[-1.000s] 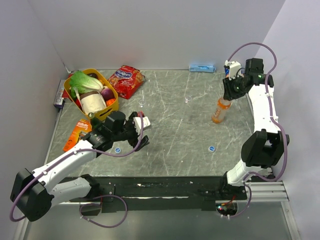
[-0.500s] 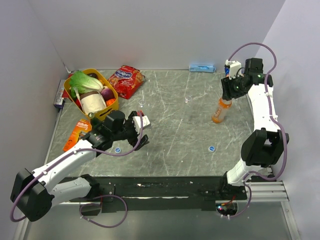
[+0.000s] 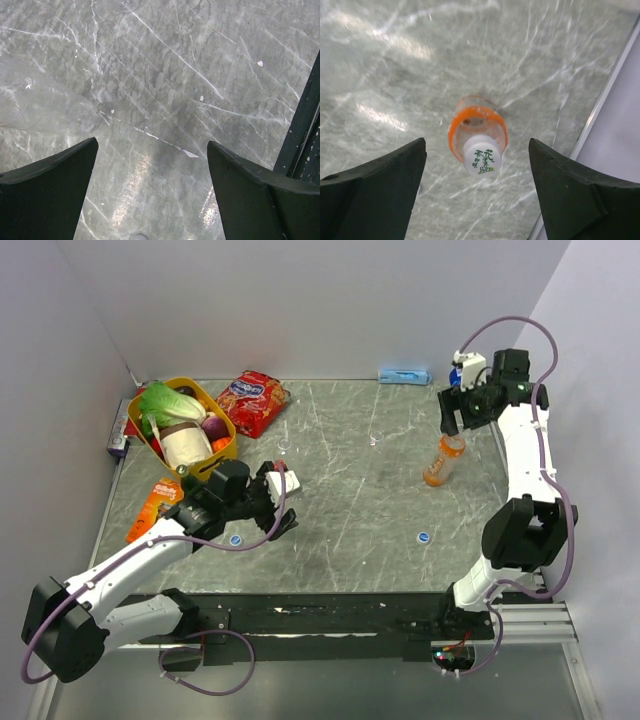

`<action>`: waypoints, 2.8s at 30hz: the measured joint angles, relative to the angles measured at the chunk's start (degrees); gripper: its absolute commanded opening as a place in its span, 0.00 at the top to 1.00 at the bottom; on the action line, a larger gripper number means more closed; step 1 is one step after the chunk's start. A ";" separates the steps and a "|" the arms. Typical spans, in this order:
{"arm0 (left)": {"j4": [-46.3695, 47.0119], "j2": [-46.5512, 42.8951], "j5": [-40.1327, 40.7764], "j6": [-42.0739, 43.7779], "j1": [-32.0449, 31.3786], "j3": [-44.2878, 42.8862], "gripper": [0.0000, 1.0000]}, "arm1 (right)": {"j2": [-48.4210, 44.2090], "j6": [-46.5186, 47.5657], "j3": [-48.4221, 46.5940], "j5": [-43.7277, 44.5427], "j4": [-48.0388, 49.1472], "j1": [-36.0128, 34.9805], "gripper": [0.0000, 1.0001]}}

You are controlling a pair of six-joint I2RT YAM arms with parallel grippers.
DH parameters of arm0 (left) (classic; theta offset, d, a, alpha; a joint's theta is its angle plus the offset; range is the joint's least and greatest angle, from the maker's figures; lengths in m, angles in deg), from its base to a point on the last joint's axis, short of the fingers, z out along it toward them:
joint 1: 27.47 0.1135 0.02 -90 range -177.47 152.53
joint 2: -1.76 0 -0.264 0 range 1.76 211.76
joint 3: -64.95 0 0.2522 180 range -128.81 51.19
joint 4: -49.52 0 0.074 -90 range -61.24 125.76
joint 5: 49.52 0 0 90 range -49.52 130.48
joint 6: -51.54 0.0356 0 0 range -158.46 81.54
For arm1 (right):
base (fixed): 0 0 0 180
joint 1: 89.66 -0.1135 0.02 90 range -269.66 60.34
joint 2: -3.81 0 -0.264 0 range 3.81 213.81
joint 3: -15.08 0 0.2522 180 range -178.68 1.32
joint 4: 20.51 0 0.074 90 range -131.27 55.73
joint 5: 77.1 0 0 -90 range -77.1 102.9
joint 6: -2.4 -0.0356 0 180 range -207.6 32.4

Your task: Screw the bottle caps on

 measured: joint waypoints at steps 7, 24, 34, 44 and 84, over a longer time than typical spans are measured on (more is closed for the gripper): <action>-2.03 -0.42 0.15 -0.35 1.55 -3.13 0.04 | -7.67 2.27 0.46 -9.35 4.15 -7.74 0.09; -5.97 -2.69 0.07 0.11 7.61 -6.21 0.04 | 5.81 3.02 0.57 -6.40 4.81 -22.95 0.34; -5.97 -3.10 -1.42 0.02 9.68 -6.21 0.04 | 5.73 2.60 0.55 -5.84 4.85 -23.17 0.84; 0.28 -3.23 -5.40 -1.01 1.99 -4.48 0.04 | -5.16 8.66 -3.37 -17.55 -10.23 -27.61 0.92; 19.65 12.70 -15.04 -7.17 -3.87 -5.27 0.25 | -8.00 2.93 -11.39 -33.03 -12.22 -35.50 0.91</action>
